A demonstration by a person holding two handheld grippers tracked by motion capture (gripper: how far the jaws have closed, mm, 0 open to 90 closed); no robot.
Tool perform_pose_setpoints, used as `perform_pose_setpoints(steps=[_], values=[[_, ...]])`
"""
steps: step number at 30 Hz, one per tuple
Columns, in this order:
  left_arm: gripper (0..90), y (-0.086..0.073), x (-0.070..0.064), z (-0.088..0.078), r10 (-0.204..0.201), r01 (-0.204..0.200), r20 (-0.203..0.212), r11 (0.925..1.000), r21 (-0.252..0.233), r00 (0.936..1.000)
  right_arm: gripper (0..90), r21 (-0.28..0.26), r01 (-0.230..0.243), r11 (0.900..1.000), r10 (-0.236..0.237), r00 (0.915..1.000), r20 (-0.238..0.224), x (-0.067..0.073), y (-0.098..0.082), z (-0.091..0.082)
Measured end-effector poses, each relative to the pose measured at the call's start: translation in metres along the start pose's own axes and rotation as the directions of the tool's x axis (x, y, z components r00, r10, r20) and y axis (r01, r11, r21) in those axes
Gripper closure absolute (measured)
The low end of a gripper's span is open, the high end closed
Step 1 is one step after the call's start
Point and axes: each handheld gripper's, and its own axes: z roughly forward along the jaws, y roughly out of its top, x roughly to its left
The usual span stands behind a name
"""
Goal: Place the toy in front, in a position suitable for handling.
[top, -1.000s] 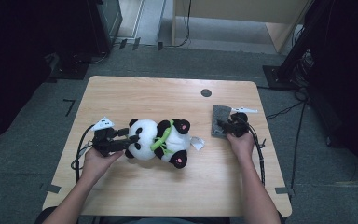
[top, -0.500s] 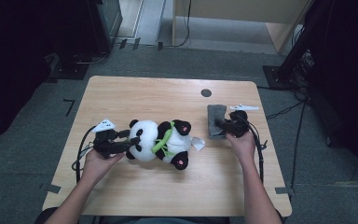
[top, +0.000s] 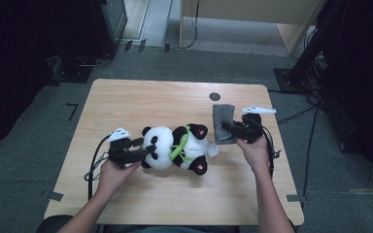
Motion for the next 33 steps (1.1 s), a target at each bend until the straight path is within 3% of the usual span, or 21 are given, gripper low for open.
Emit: perform_pose_setpoints(steps=[2, 4, 5, 7, 8, 10, 14, 16, 18, 19, 21, 22, 24, 26, 27, 30, 32, 33], values=[[35.8, 0.001, 0.0, 0.0, 0.005, -0.005, 0.005, 0.9999, 0.009, 1.0, 76.4, -0.005, 0.005, 1.0, -0.005, 0.9998, -0.019, 0.005, 0.002, -0.002], [35.6, 0.002, 0.001, 0.0, 0.005, -0.005, 0.015, 0.9999, 0.014, 0.9999, 76.4, -0.01, 0.026, 1.0, -0.027, 0.9974, -0.067, 0.023, 0.011, -0.007], [35.6, 0.002, 0.002, 0.0, 0.007, -0.008, 0.015, 0.9999, 0.015, 0.9999, 76.4, -0.01, 0.026, 1.0, -0.027, 0.9974, -0.067, 0.023, 0.011, -0.007], [33.7, 0.003, 0.003, 0.001, 0.014, -0.014, 0.014, 0.9998, 0.017, 0.9998, 76.4, -0.019, 0.052, 0.998, -0.053, 0.9953, -0.08, 0.036, 0.016, -0.01], [30.9, 0.003, 0.003, 0.001, 0.022, -0.022, 0.011, 0.9996, 0.018, 0.9997, 76.4, -0.024, 0.073, 0.997, -0.075, 0.9922, -0.099, 0.048, 0.02, -0.013], [29.1, 0.004, 0.004, 0.001, 0.035, -0.035, 0.008, 0.9992, 0.019, 0.9994, 76.4, -0.023, 0.077, 0.997, -0.079, 0.9908, -0.11, 0.053, 0.021, -0.014], [24.6, 0.004, 0.008, 0.002, 0.037, -0.038, 0.021, 0.9991, 0.02, 0.9991, 76.5, -0.004, 0.14, 0.99, -0.139, 0.9794, -0.147, 0.075, 0.02, -0.004], [23.8, 0.007, 0.008, -0.001, 0.081, -0.082, 0.023, 0.9962, 0.03, 0.9964, 76.6, -0.002, 0.137, 0.991, -0.135, 0.9764, -0.169, 0.078, 0.018, 0.001], [21.7, 0.008, 0.009, -0.002, 0.091, -0.092, 0.029, 0.995, 0.039, 0.9954, 76.6, -0.015, 0.15, 0.989, -0.15, 0.9732, -0.174, 0.083, 0.019, -0.002], [21.1, 0.008, 0.014, -0.003, 0.098, -0.101, 0.054, 0.9939, 0.045, 0.9937, 76.7, -0.026, 0.153, 0.988, -0.155, 0.9683, -0.196, 0.086, 0.021, -0.005], [21.3, 0.008, 0.017, -0.001, 0.083, -0.087, 0.077, 0.9951, 0.046, 0.9936, 76.7, -0.046, 0.141, 0.989, -0.148, 0.9558, -0.254, 0.091, 0.022, -0.006], [21.6, 0.007, 0.021, 0.004, 0.051, -0.058, 0.128, 0.9969, 0.053, 0.9904, 76.7, -0.045, 0.143, 0.989, -0.15, 0.9533, -0.262, 0.095, 0.022, -0.005], [21.4, 0.007, 0.022, 0.005, 0.044, -0.051, 0.132, 0.9974, 0.052, 0.9903, 76.7, -0.038, 0.164, 0.986, -0.168, 0.9498, -0.264, 0.099, 0.022, -0.002], [21.3, 0.008, 0.02, 0.005, 0.065, -0.07, 0.116, 0.9966, 0.043, 0.9911, 76.6, 0.022, 0.172, 0.985, -0.158, 0.9451, -0.286, 0.103, 0.014, 0.015], [20.9, 0.008, 0.02, 0.005, 0.065, -0.07, 0.116, 0.9966, 0.043, 0.9911, 76.7, 0.049, 0.171, 0.984, -0.15, 0.9469, -0.284, 0.102, 0.01, 0.022], [20.0, 0.007, 0.019, 0.004, 0.126, -0.134, 0.097, 0.9879, 0.079, 0.9873, 76.9, 0.067, 0.159, 0.985, -0.133, 0.9488, -0.286, 0.098, 0.001, 0.035], [18.5, 0.003, 0.018, 0.006, 0.182, -0.189, 0.072, 0.9767, 0.103, 0.9807, 77.1, 0.068, 0.151, 0.986, -0.125, 0.9492, -0.289, 0.095, 0.001, 0.035], [16.9, 0.002, 0.02, 0.007, 0.182, -0.19, 0.083, 0.9769, 0.098, 0.9798, 77.2, 0.073, 0.146, 0.987, -0.118, 0.9482, -0.295, 0.094, 0.001, 0.036]])
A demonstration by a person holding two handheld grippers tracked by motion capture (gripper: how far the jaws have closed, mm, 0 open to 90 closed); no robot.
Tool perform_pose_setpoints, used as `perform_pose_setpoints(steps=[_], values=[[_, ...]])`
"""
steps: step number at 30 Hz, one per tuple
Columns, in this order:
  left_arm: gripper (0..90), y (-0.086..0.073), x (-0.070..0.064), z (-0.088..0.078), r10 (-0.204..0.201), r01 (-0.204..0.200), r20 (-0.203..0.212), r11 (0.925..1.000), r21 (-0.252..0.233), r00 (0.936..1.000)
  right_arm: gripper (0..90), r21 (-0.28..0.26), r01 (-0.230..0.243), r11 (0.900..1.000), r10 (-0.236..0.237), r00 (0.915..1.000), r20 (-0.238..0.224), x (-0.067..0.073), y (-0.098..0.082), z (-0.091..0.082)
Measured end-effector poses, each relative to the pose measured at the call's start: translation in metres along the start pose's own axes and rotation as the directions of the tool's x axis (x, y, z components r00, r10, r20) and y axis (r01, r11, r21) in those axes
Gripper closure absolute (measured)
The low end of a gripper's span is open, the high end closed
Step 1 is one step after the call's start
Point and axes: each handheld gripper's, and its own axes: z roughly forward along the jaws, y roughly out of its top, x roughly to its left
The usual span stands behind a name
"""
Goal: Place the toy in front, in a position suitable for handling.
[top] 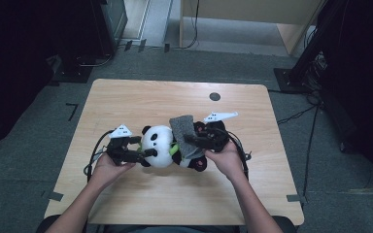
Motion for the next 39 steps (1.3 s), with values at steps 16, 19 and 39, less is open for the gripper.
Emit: perform_pose_setpoints(steps=[16, 19, 39], values=[[31.2, -0.011, 0.01, 0.018, -0.054, 0.058, 0.143, 0.998, -0.023, 0.9883, 77.7, 0.036, 0.015, 0.999, -0.016, 0.9997, 0.02, 0.001, -0.005, 0.007], [41.0, -0.014, -0.001, 0.016, -0.043, 0.047, 0.091, 0.998, -0.043, 0.9949, 77.7, 0.036, 0.02, 0.999, -0.021, 0.9996, 0.019, 0.003, 0.0, 0.003], [47.0, -0.01, -0.012, 0.013, -0.033, 0.033, 0.034, 0.9992, -0.024, 0.9989, 78.0, 0.168, 0.009, 0.986, -0.005, 0.9998, -0.021, 0.031, 0.07, 0.078]])
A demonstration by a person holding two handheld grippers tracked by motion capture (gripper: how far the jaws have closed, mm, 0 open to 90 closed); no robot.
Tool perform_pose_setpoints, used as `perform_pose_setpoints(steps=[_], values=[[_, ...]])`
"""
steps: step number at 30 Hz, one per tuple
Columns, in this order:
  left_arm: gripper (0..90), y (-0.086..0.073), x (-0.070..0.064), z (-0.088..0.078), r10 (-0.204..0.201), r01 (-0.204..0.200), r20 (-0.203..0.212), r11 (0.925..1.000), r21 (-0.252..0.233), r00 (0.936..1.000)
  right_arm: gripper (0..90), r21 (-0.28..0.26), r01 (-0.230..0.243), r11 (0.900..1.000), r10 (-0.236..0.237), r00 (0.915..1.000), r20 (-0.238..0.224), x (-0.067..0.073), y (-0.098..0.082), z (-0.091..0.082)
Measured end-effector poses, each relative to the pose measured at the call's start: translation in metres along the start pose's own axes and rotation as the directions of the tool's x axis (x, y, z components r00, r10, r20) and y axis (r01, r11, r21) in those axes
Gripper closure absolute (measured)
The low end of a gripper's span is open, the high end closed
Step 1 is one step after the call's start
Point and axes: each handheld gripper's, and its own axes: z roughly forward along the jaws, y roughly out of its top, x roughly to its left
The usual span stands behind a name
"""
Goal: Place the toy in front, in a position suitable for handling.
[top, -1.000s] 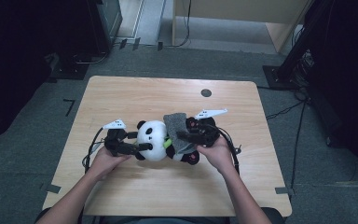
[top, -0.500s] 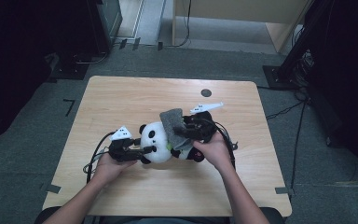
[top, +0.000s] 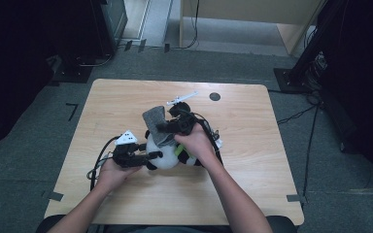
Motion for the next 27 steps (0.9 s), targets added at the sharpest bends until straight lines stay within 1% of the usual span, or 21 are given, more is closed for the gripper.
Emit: perform_pose_setpoints(steps=[1, 2, 3, 6, 7, 8, 9, 10, 11, 12, 13, 15, 16, 17, 18, 20, 21, 24, 25, 26, 27], values=[[47.2, 0.0, 0.0, 0.0, 0.0, 0.0, -0.002, 1.0, 0.001, 1.0, 78.0, 0.004, -0.017, 1.0, 0.017, 0.9997, -0.02, 0.0, 0.0, 0.004], [47.8, 0.0, 0.0, 0.0, 0.003, -0.003, -0.005, 1.0, 0.002, 1.0, 78.0, 0.011, -0.038, 0.999, 0.039, 0.9979, -0.052, 0.0, 0.001, 0.009], [47.8, 0.0, -0.001, 0.0, 0.008, -0.008, -0.009, 1.0, 0.001, 0.9999, 78.0, 0.011, -0.038, 0.999, 0.039, 0.9979, -0.052, 0.0, 0.001, 0.009], [48.3, 0.001, -0.002, 0.0, 0.028, -0.028, -0.021, 0.9996, 0.001, 0.9994, 78.0, 0.012, -0.072, 0.997, 0.072, 0.9921, -0.103, -0.001, 0.001, 0.013], [48.6, 0.001, -0.002, 0.0, 0.034, -0.034, -0.025, 0.9994, 0.0, 0.9991, 78.0, -0.027, -0.099, 0.995, 0.093, 0.9802, -0.175, 0.0, 0.003, 0.008], [48.6, 0.001, -0.003, 0.0, 0.036, -0.037, -0.028, 0.9993, -0.005, 0.9989, 78.0, -0.027, -0.099, 0.995, 0.093, 0.9802, -0.175, 0.0, 0.003, 0.008], [48.8, 0.001, -0.003, 0.0, 0.041, -0.041, -0.029, 0.9991, -0.006, 0.9987, 78.0, -0.042, -0.102, 0.994, 0.092, 0.9778, -0.188, 0.002, 0.005, 0.006], [49.1, 0.001, -0.004, 0.0, 0.045, -0.045, -0.031, 0.999, -0.004, 0.9985, 78.0, -0.028, -0.067, 0.997, 0.063, 0.9869, -0.149, 0.006, 0.008, 0.007], [49.4, 0.001, -0.004, 0.0, 0.043, -0.043, -0.034, 0.9991, -0.003, 0.9985, 77.9, 0.001, -0.036, 0.999, 0.036, 0.9936, -0.107, 0.007, 0.007, 0.011], [49.9, 0.001, -0.004, 0.0, 0.043, -0.043, -0.034, 0.9991, -0.003, 0.9985, 77.8, 0.04, -0.008, 0.999, 0.011, 0.9978, -0.066, 0.006, 0.006, 0.017], [50.9, 0.001, -0.004, 0.0, 0.042, -0.042, -0.038, 0.9991, -0.002, 0.9984, 77.7, 0.077, -0.006, 0.997, 0.009, 0.9989, -0.046, 0.004, 0.004, 0.022], [54.6, 0.001, -0.004, 0.0, 0.038, -0.038, -0.045, 0.9993, 0.0, 0.9982, 77.6, 0.074, -0.008, 0.997, 0.011, 0.9995, -0.029, -0.001, 0.002, 0.024], [54.6, 0.001, -0.004, -0.001, 0.036, -0.036, -0.048, 0.9993, 0.0, 0.9982, 77.6, 0.074, -0.008, 0.997, 0.011, 0.9995, -0.029, -0.001, 0.002, 0.024], [57.4, 0.001, -0.004, -0.001, 0.035, -0.035, -0.052, 0.9994, 0.0, 0.998, 77.5, 0.073, -0.012, 0.997, 0.013, 0.9999, -0.01, -0.003, 0.003, 0.023], [59.9, 0.001, -0.004, -0.001, 0.03, -0.03, -0.052, 0.9996, 0.001, 0.9982, 77.3, 0.077, -0.032, 0.997, 0.031, 0.9994, 0.012, -0.009, 0.005, 0.021], [59.9, 0.001, -0.003, -0.001, 0.019, -0.02, -0.043, 0.9998, -0.001, 0.9989, 77.3, 0.08, -0.039, 0.996, 0.038, 0.9992, 0.011, -0.012, 0.006, 0.02], [59.2, 0.001, -0.003, 0.0, 0.016, -0.016, -0.038, 0.9999, -0.004, 0.9992, 77.2, 0.08, -0.05, 0.996, 0.051, 0.9987, -0.003, -0.016, 0.005, 0.02], [58.8, 0.0, -0.002, 0.002, 0.02, -0.02, -0.028, 0.9997, -0.013, 0.9994, 77.2, 0.079, -0.053, 0.995, 0.054, 0.9986, -0.002, -0.017, 0.005, 0.018], [57.8, 0.0, -0.001, 0.002, 0.016, -0.016, -0.024, 0.9998, -0.013, 0.9996, 77.2, 0.08, -0.048, 0.996, 0.048, 0.9988, 0.001, -0.017, 0.005, 0.019], [52.1, 0.0, 0.0, 0.002, 0.007, -0.007, -0.019, 0.9999, -0.012, 0.9998, 77.3, 0.08, -0.035, 0.996, 0.035, 0.9994, 0.005, -0.015, 0.004, 0.02], [52.1, 0.001, 0.001, 0.001, -0.01, 0.01, -0.012, 0.9999, -0.012, 0.9999, 77.3, 0.08, -0.035, 0.996, 0.035, 0.9994, 0.005, -0.015, 0.004, 0.02]])
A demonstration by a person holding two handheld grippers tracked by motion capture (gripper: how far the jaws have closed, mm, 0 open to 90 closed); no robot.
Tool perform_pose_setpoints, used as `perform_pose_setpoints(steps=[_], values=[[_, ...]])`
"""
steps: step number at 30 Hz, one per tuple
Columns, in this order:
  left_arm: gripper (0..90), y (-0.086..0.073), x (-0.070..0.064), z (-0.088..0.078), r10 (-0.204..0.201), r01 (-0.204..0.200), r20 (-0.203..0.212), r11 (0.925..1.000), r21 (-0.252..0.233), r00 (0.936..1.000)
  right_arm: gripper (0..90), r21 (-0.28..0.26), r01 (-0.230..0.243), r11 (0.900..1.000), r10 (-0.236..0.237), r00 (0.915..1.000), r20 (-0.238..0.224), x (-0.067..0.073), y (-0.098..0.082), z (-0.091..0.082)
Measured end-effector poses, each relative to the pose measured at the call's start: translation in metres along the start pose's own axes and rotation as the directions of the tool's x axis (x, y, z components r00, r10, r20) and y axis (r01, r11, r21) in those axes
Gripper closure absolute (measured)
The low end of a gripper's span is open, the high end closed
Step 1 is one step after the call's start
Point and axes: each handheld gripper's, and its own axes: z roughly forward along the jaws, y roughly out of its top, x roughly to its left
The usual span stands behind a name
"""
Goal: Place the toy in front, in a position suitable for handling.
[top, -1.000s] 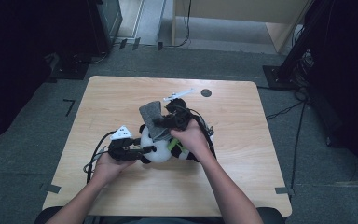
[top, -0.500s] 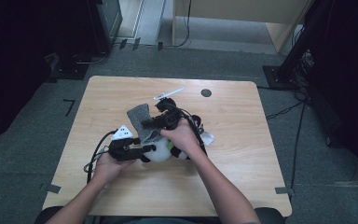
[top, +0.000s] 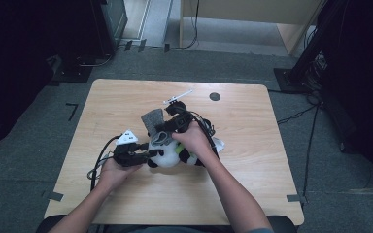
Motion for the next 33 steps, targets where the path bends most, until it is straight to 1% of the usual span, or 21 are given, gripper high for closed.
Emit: perform_pose_setpoints(steps=[1, 2, 3, 5, 7, 8, 9, 10, 11, 12, 14, 16, 19, 21, 22, 26, 28, 29, 31, 32, 33], values=[[43.6, 0.001, 0.001, -0.001, -0.02, 0.02, 0.008, 0.9998, -0.001, 0.9998, 77.3, -0.003, 0.01, 1.0, -0.01, 0.9999, 0.002, 0.001, 0.0, 0.001], [43.6, 0.001, 0.003, -0.002, -0.035, 0.035, 0.019, 0.9994, -0.004, 0.9992, 77.3, -0.003, 0.01, 1.0, -0.01, 0.9999, 0.002, 0.001, 0.0, 0.001], [36.0, 0.001, 0.004, -0.003, -0.052, 0.053, 0.036, 0.9986, -0.01, 0.998, 77.3, -0.009, 0.003, 1.0, -0.003, 1.0, 0.002, 0.001, -0.001, 0.001], [32.5, 0.002, 0.002, -0.002, -0.052, 0.052, 0.053, 0.9986, -0.012, 0.9972, 77.3, -0.013, 0.003, 1.0, -0.003, 1.0, -0.003, 0.0, -0.001, 0.001], [23.3, 0.001, -0.003, 0.002, -0.016, 0.017, 0.048, 0.9998, -0.009, 0.9987, 77.4, -0.022, -0.003, 1.0, 0.003, 0.9999, -0.012, -0.002, -0.002, 0.001], [23.3, 0.0, -0.005, 0.006, 0.012, -0.012, 0.035, 0.9999, -0.005, 0.9993, 77.4, -0.022, -0.003, 1.0, 0.003, 0.9999, -0.012, -0.002, -0.002, 0.001], [13.6, -0.001, -0.008, 0.011, 0.044, -0.044, 0.016, 0.999, 0.004, 0.9989, 77.4, -0.025, -0.005, 1.0, 0.004, 0.9999, -0.016, -0.001, -0.002, 0.002], [8.7, -0.003, -0.009, 0.015, 0.064, -0.064, -0.002, 0.9979, 0.015, 0.998, 77.4, -0.028, -0.004, 1.0, 0.004, 0.9998, -0.019, -0.001, -0.003, 0.003], [8.7, -0.004, -0.009, 0.019, 0.06, -0.059, -0.007, 0.998, 0.022, 0.9982, 77.4, -0.028, -0.004, 1.0, 0.004, 0.9998, -0.019, -0.001, -0.003, 0.003], [3.9, -0.004, -0.008, 0.022, 0.041, -0.041, -0.003, 0.9988, 0.029, 0.9992, 77.5, -0.031, -0.006, 0.999, 0.005, 0.9997, -0.022, -0.001, -0.004, 0.004], [0.0, -0.004, -0.002, 0.027, -0.016, 0.015, 0.027, 0.9991, 0.04, 0.9995, 77.5, -0.051, -0.004, 0.999, 0.003, 0.9996, -0.027, -0.001, -0.007, 0.006], [0.9, -0.005, 0.003, 0.029, -0.037, 0.035, 0.057, 0.9986, 0.038, 0.9977, 77.6, -0.06, -0.007, 0.998, 0.005, 0.9996, -0.026, -0.001, -0.009, 0.006], [6.7, -0.006, 0.001, 0.029, -0.015, 0.014, 0.063, 0.9996, 0.024, 0.9979, 77.6, -0.064, -0.005, 0.998, 0.004, 0.9997, -0.025, -0.002, -0.009, 0.005], [17.9, -0.005, -0.001, 0.027, 0.001, -0.002, 0.045, 0.9998, 0.02, 0.999, 77.6, -0.067, -0.005, 0.998, 0.003, 0.9997, -0.025, -0.002, -0.01, 0.005], [29.2, -0.005, -0.001, 0.026, 0.003, -0.003, 0.042, 0.9999, 0.017, 0.9991, 77.5, -0.076, -0.004, 0.997, 0.002, 0.9998, -0.019, -0.002, -0.01, 0.003], [36.8, -0.005, 0.001, 0.024, 0.005, -0.005, 0.047, 1.0, -0.001, 0.9989, 77.3, -0.09, -0.008, 0.996, 0.006, 0.9996, -0.028, -0.002, -0.008, -0.001], [40.6, -0.005, 0.0, 0.023, 0.012, -0.012, 0.041, 0.9999, -0.005, 0.9991, 77.2, -0.157, -0.057, 0.986, 0.046, 0.9965, -0.069, -0.005, 0.0, -0.012], [40.6, -0.005, 0.0, 0.024, 0.008, -0.008, 0.037, 0.9999, -0.009, 0.9993, 77.2, -0.157, -0.057, 0.986, 0.046, 0.9965, -0.069, -0.005, 0.0, -0.012], [41.2, -0.004, -0.002, 0.024, 0.013, -0.013, 0.028, 0.9999, -0.009, 0.9995, 77.1, -0.204, -0.113, 0.972, 0.083, 0.9857, -0.147, -0.007, 0.006, -0.017], [41.2, -0.004, -0.002, 0.024, 0.019, -0.019, 0.023, 0.9998, -0.01, 0.9996, 76.9, -0.196, -0.13, 0.972, 0.095, 0.9794, -0.178, -0.007, 0.008, -0.015], [41.3, -0.004, -0.002, 0.024, 0.021, -0.02, 0.021, 0.9998, -0.009, 0.9996, 76.7, -0.168, -0.132, 0.977, 0.098, 0.9756, -0.196, -0.006, 0.01, -0.01]])
